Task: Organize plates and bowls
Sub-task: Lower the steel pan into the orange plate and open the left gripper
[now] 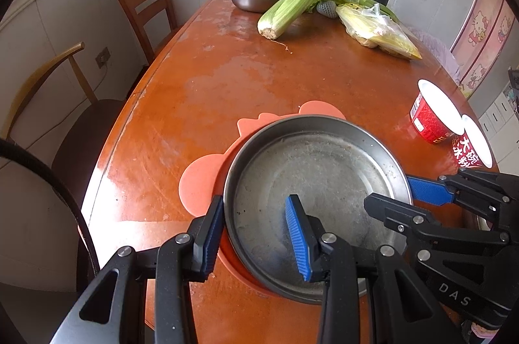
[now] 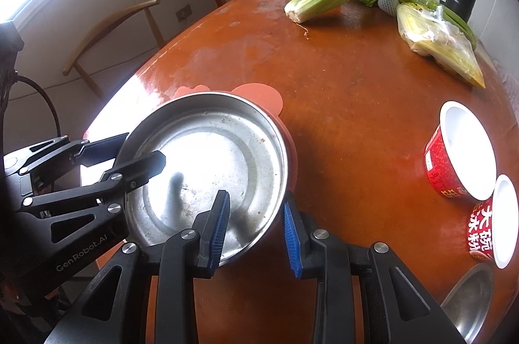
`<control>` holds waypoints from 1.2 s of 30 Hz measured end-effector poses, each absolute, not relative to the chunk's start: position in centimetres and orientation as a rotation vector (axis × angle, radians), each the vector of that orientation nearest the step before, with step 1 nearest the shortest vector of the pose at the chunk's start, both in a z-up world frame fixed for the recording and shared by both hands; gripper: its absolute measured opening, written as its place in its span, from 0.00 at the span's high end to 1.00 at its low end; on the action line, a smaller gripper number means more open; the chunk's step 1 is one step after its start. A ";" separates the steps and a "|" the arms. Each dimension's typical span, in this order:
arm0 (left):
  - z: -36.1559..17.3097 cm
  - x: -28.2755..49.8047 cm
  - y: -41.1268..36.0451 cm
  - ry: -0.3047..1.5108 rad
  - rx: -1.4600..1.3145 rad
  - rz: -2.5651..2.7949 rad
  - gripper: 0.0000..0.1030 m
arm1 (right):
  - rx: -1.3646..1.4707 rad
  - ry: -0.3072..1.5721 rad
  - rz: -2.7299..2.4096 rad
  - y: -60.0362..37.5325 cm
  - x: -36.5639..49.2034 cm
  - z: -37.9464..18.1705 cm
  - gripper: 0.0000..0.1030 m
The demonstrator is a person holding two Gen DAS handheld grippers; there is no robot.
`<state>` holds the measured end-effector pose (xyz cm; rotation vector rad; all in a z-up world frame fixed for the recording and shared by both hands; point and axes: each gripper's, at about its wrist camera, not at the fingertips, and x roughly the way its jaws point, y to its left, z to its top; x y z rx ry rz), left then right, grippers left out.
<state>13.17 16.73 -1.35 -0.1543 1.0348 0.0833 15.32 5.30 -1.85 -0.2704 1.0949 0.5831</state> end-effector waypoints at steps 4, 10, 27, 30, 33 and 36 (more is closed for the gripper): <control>-1.3 13.2 16.8 1.033 -0.156 0.085 0.63 | -0.272 1.090 0.585 5.4 15.4 -1.8 0.67; -1.1 13.2 16.8 1.030 -0.153 0.090 0.63 | -0.285 1.080 0.580 5.5 15.3 -1.9 0.67; 0.8 12.0 17.8 0.977 -0.167 0.127 0.47 | -0.267 1.000 0.567 4.7 14.8 0.0 0.65; 0.9 11.5 18.4 0.978 -0.193 0.137 0.43 | -0.258 0.995 0.565 4.4 14.7 0.2 0.62; 0.8 10.9 19.0 0.985 -0.217 0.148 0.41 | -0.245 0.997 0.560 3.9 14.7 0.3 0.61; 0.3 10.4 19.6 1.002 -0.260 0.135 0.39 | -0.234 1.005 0.559 3.5 14.9 0.2 0.61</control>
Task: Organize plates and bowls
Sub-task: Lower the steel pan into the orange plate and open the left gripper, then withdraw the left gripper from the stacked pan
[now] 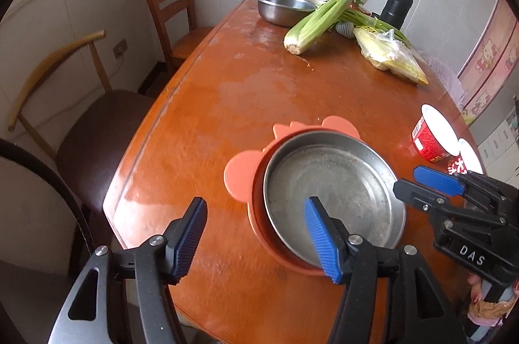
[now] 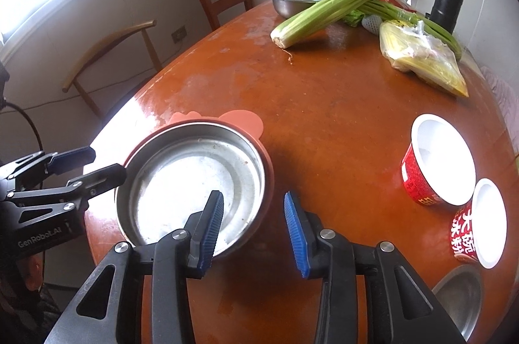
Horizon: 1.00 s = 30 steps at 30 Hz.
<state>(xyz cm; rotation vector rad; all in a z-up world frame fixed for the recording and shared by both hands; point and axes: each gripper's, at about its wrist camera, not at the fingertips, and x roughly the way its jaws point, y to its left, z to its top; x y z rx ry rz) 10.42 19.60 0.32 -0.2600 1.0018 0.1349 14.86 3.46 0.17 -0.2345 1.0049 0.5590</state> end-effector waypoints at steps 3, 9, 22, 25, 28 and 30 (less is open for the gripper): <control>-0.5 10.1 20.0 1.027 -0.312 0.125 0.39 | -0.218 1.018 0.562 3.0 15.0 0.0 0.61; -1.9 10.5 19.7 1.063 -0.359 0.094 0.39 | -0.200 1.047 0.567 2.7 15.4 -0.7 0.61; -3.2 12.3 17.5 1.104 -0.316 0.068 0.39 | -0.187 1.106 0.572 3.1 16.5 -2.6 0.61; -3.2 12.8 17.5 1.104 -0.315 0.068 0.39 | -0.183 1.111 0.574 3.0 16.9 -2.8 0.61; -3.2 13.3 17.2 1.105 -0.306 0.062 0.39 | -0.188 1.114 0.564 2.9 17.3 -3.1 0.61; -3.2 13.7 16.8 1.105 -0.294 0.062 0.39 | -0.183 1.116 0.559 2.7 17.6 -3.2 0.61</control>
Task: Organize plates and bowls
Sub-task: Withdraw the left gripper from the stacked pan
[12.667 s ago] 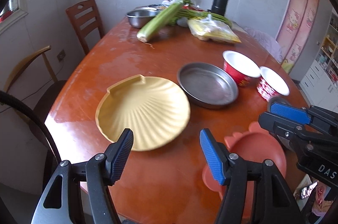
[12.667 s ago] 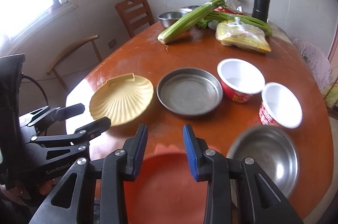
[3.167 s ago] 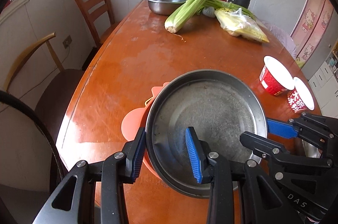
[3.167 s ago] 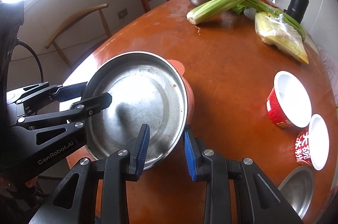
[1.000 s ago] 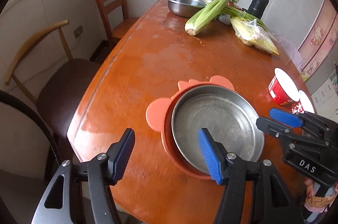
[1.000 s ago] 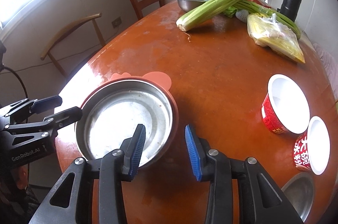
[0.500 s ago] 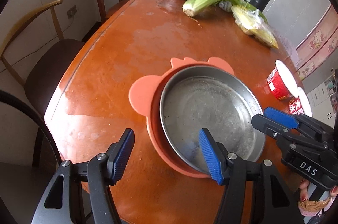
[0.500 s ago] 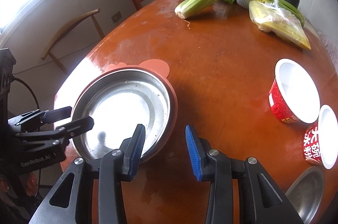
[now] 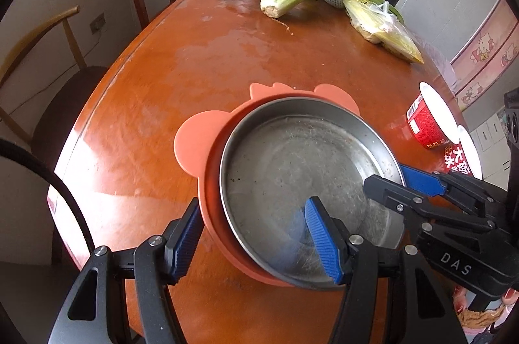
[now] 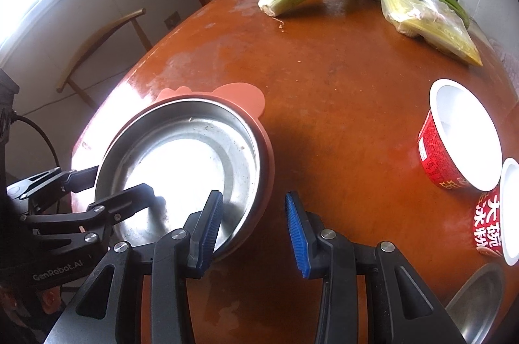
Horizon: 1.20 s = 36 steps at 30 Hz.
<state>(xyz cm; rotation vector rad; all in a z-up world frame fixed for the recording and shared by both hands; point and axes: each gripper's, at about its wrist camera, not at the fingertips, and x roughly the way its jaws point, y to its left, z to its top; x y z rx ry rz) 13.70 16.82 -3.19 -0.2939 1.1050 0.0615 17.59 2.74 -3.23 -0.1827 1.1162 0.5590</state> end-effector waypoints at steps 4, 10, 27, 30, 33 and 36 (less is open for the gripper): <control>-3.0 14.8 15.9 1.102 -0.265 0.055 0.39 | -0.176 1.115 0.541 2.3 18.2 -3.3 0.61; -2.7 16.7 14.2 1.097 -0.223 0.026 0.39 | -0.176 1.108 0.490 1.3 19.1 -3.3 0.61; -3.0 19.6 12.6 1.100 -0.197 0.002 0.39 | -0.135 1.110 0.430 -0.8 20.6 -3.2 0.61; -3.1 19.6 12.7 1.104 -0.208 -0.004 0.39 | -0.139 1.108 0.427 -0.7 20.6 -3.2 0.61; -3.0 19.5 12.8 1.097 -0.201 0.002 0.39 | -0.141 1.102 0.424 -0.7 20.5 -3.1 0.61; -2.5 19.1 12.9 1.079 -0.197 0.002 0.39 | -0.128 1.071 0.419 -0.9 20.2 -2.4 0.61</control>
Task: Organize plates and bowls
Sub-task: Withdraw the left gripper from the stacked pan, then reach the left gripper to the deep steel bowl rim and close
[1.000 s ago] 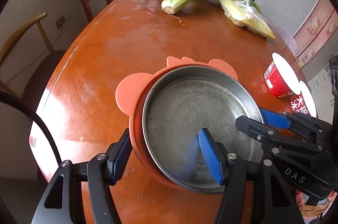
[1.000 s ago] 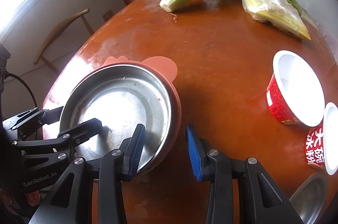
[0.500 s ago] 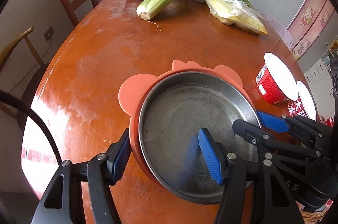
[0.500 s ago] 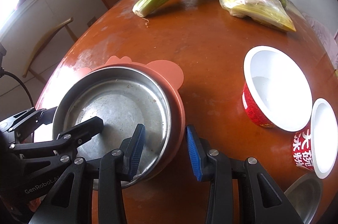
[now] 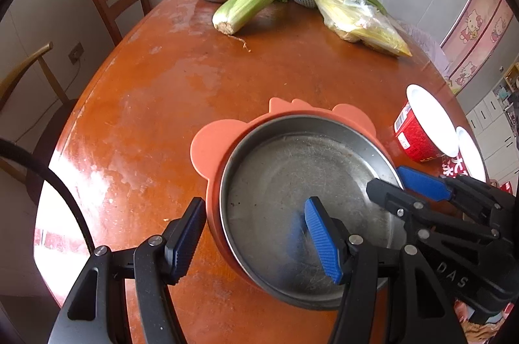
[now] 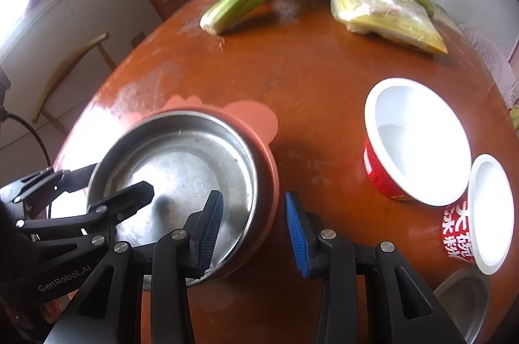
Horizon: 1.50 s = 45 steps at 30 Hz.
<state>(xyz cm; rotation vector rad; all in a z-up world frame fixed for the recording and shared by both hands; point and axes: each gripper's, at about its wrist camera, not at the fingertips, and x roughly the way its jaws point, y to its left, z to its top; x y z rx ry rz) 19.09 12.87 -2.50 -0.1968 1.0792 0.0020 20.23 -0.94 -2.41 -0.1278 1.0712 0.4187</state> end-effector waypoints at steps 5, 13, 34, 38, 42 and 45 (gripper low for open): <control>-1.3 18.3 13.0 1.047 -0.182 0.024 0.39 | -0.103 1.015 0.412 -1.6 19.6 -0.7 0.61; 1.5 16.5 12.1 0.975 -0.161 0.025 0.39 | -0.084 0.944 0.400 -3.3 17.7 2.0 0.60; 4.2 14.7 2.7 0.923 -0.069 -0.073 0.37 | -0.034 0.795 0.315 -13.1 13.2 6.3 0.55; 4.7 14.4 0.4 0.905 -0.063 -0.096 0.37 | -0.036 0.781 0.310 -15.4 12.5 6.7 0.55; 4.8 14.5 -1.9 0.897 -0.053 -0.125 0.35 | -0.036 0.776 0.296 -17.7 12.0 6.9 0.54; 4.9 14.5 -3.7 0.891 -0.039 -0.145 0.33 | -0.032 0.780 0.282 -19.4 11.8 6.7 0.53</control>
